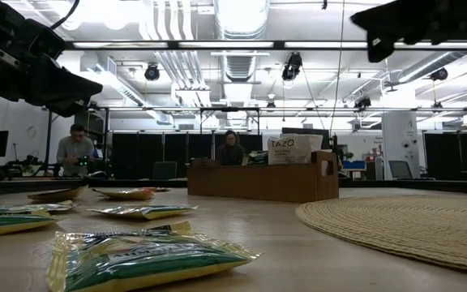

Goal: Pick & Place Tea
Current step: Put the yellow tea bag into the middle section of the wooden organizer

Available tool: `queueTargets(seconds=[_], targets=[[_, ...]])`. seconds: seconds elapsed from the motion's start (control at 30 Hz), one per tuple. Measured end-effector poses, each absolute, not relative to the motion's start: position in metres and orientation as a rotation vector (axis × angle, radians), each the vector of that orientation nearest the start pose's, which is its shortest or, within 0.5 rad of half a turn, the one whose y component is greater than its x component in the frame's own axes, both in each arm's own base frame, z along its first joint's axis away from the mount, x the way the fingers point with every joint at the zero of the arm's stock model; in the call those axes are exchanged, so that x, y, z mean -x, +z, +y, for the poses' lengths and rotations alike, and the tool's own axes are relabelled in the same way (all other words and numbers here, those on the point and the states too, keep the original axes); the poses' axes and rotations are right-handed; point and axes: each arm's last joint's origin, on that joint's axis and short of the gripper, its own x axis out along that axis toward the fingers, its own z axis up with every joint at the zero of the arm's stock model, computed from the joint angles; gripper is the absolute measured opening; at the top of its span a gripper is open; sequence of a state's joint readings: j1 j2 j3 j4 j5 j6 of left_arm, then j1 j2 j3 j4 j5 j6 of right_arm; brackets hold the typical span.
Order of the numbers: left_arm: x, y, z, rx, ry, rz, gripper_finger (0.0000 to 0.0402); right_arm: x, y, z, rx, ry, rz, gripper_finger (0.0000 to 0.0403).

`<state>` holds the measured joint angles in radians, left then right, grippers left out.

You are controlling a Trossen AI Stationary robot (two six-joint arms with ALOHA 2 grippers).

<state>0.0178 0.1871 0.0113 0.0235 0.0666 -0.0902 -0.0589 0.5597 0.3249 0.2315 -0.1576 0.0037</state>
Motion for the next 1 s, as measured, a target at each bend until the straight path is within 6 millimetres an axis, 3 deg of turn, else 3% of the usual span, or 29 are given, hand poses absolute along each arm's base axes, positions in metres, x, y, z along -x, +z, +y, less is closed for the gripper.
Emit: queueTargets(seconds=[0.17,0.53,1.0], targets=[[-0.108,0.154,0.000,0.096,-0.041,0.154,0.0000,-0.126,0.241,0.000,-0.001,0.120,-0.023,0.0009],[-0.108,0.154,0.000,0.096,-0.042,0.154,0.0000,-0.115,0.198,0.012,-0.035,0.372,0.031,0.0009],[-0.108,0.154,0.000,0.096,-0.042,0.154,0.0000,-0.103,0.175,0.011,-0.022,0.348,-0.027,0.0009]])
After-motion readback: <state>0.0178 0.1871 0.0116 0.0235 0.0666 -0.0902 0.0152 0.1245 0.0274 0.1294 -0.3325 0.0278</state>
